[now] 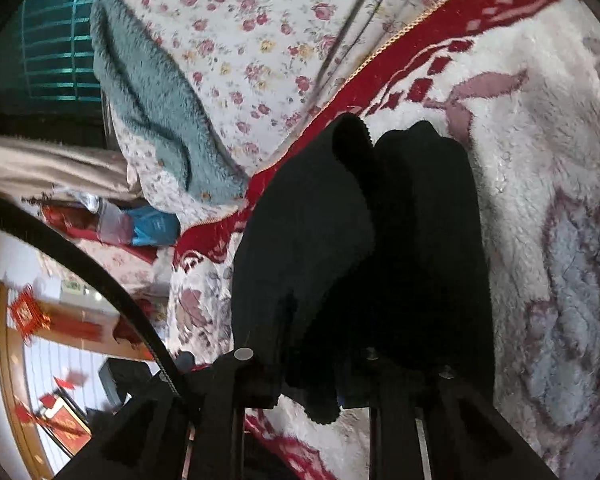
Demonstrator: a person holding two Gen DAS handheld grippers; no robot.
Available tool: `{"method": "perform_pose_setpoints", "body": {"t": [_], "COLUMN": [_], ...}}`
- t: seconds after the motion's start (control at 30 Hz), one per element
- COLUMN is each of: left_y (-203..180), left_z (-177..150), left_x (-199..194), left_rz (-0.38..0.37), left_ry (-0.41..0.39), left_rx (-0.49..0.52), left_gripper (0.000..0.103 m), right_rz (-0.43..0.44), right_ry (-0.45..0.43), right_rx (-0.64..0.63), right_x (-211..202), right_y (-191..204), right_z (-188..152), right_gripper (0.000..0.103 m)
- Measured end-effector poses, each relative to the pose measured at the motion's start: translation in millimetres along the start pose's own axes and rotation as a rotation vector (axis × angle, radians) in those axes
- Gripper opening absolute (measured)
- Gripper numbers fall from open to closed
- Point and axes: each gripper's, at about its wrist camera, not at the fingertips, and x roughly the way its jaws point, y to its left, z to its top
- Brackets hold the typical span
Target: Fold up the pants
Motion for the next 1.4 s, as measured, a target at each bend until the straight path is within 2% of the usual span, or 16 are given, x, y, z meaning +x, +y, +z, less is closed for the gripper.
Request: {"method": "perform_pose_setpoints", "body": {"t": [0.03, 0.1, 0.2, 0.27, 0.37, 0.5, 0.6, 0.7, 0.8, 0.93, 1.07, 1.27, 1.4], "left_y": [0.9, 2.5, 5.7, 9.0, 13.1, 18.5, 20.2, 20.2, 21.0, 19.0, 19.2, 35.4, 60.6], "left_z": [-0.2, -0.2, 0.5, 0.6, 1.7, 2.9, 3.1, 3.1, 2.3, 2.3, 3.0, 6.5, 9.0], "left_x": [1.0, 1.2, -0.3, -1.9, -3.6, -6.3, -6.9, -8.7, -11.8, -19.2, -37.5, -79.3, -103.9], "left_rz": [0.002, 0.004, 0.007, 0.002, -0.007, -0.017, -0.022, -0.018, -0.012, -0.011, 0.005, 0.021, 0.021], "left_ry": [0.004, 0.007, 0.0, -0.002, -0.005, -0.007, -0.001, -0.003, -0.009, -0.034, -0.105, -0.256, -0.307], "left_rx": [-0.004, -0.011, -0.023, -0.039, -0.067, -0.098, -0.109, -0.111, -0.115, -0.109, -0.099, -0.124, -0.178], "left_gripper": [0.084, 0.084, 0.084, 0.084, 0.084, 0.084, 0.084, 0.084, 0.084, 0.084, 0.084, 0.084, 0.084], "right_rz": [-0.005, -0.092, -0.201, -0.304, -0.451, -0.758, -0.938, -1.119, -1.232, -1.269, -1.285, -1.193, -1.102], "right_ry": [0.002, -0.013, -0.024, -0.046, -0.071, -0.109, -0.146, -0.225, -0.317, -0.364, -0.331, -0.272, -0.182], "right_rx": [-0.016, -0.097, -0.278, -0.46, -0.657, -0.935, -1.067, -1.149, -1.185, -1.184, -1.171, -1.285, -1.378], "right_x": [-1.2, -6.5, -25.0, -53.8, -103.8, -172.0, -206.8, -248.3, -289.5, -304.7, -287.8, -201.7, -112.4], "right_y": [1.6, 16.3, 68.0, 133.5, 215.5, 342.7, 410.3, 455.0, 495.0, 494.7, 475.4, 488.0, 507.7], "right_z": [-1.1, -1.6, -1.0, 3.5, 11.7, 16.0, 12.4, 10.6, 12.2, 14.4, 14.6, 3.0, -11.8], "right_gripper": [0.017, 0.012, 0.01, 0.01, 0.01, 0.01, 0.01, 0.009, 0.009, 0.009, 0.009, 0.009, 0.009]}}
